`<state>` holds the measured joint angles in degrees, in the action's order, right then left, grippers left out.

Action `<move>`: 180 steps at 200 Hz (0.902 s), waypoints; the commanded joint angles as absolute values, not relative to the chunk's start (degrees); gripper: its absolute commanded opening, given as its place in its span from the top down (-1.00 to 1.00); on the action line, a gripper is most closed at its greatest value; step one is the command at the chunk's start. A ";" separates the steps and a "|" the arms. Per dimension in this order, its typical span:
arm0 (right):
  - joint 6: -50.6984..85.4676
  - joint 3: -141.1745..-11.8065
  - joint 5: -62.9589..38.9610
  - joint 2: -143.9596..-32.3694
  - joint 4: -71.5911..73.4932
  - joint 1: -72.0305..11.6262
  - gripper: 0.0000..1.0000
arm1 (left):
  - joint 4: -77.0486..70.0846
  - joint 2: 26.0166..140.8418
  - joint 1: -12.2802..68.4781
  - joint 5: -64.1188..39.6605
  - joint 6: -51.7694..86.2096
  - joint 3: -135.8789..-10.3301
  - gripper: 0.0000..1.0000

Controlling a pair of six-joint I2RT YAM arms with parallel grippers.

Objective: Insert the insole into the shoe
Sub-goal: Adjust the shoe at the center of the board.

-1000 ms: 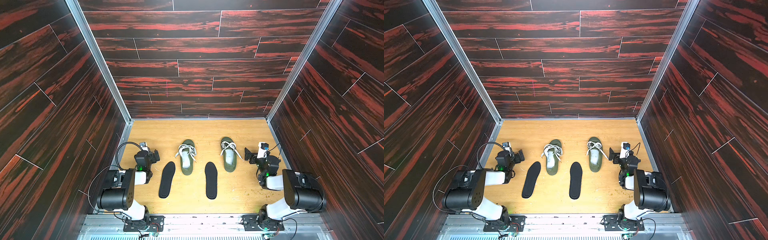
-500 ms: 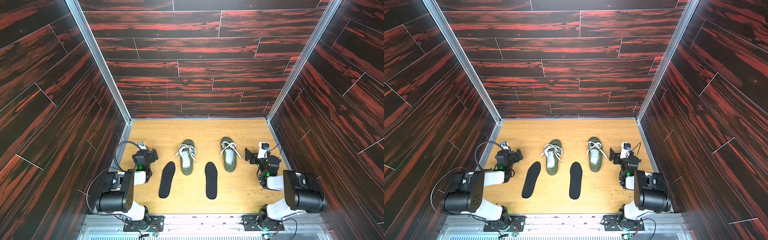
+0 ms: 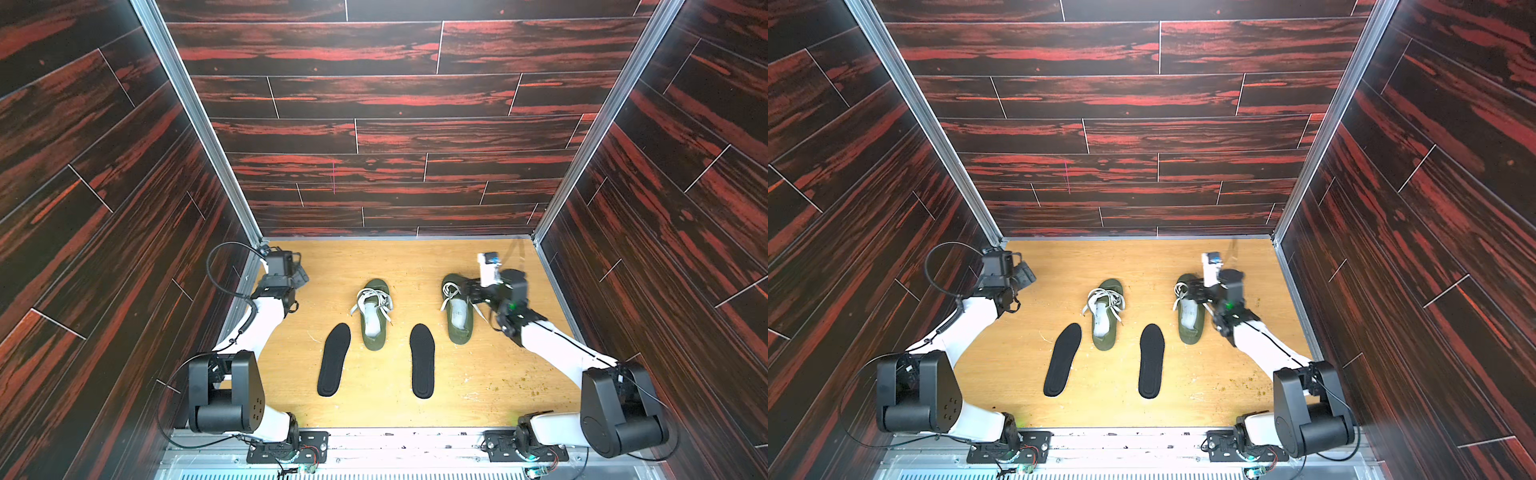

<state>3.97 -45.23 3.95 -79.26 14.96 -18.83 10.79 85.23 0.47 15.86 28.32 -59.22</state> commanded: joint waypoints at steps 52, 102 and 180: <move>20.85 -59.80 2.42 -90.19 -1.52 -42.00 -0.58 | 32.43 79.97 18.86 13.82 40.43 -57.17 -0.64; 28.32 -65.84 4.85 -101.77 0.24 -48.31 -0.37 | 34.58 83.98 23.21 11.71 41.29 -59.82 -0.61; 29.59 -73.21 5.98 -110.39 -2.09 -48.87 -0.33 | 30.80 89.89 25.20 8.50 41.53 -63.47 -0.62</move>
